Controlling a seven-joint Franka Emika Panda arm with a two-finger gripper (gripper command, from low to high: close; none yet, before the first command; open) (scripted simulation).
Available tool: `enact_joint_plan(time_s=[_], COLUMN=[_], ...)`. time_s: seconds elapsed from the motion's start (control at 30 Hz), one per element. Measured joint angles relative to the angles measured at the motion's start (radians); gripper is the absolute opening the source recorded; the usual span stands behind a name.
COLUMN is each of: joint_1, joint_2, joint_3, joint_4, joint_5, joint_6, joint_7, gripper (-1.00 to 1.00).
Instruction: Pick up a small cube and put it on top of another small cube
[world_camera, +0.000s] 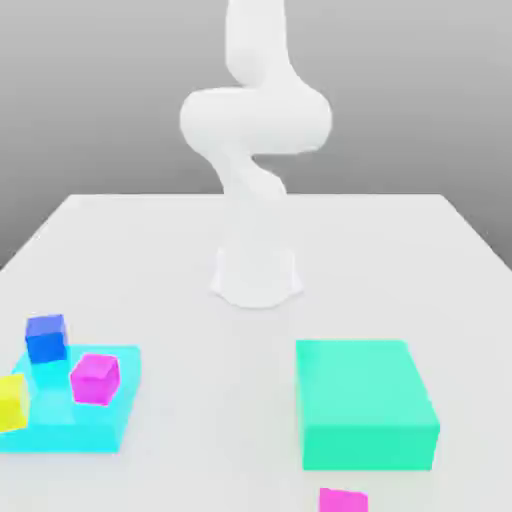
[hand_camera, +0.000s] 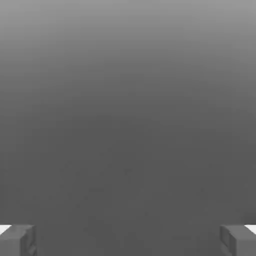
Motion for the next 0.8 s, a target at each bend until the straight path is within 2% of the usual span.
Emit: enact_joint_plan(time_s=[0.47,0.8], joint_1=[-0.041,-0.011], joint_2=[0.514,0.875], joint_3=[0.111,0.13], joint_4=[0.017,0.028], joint_5=[-0.082,-0.124], joint_6=[0.14,0.24], joint_7=[0.194,0.319], gripper=[0.0,0.0])
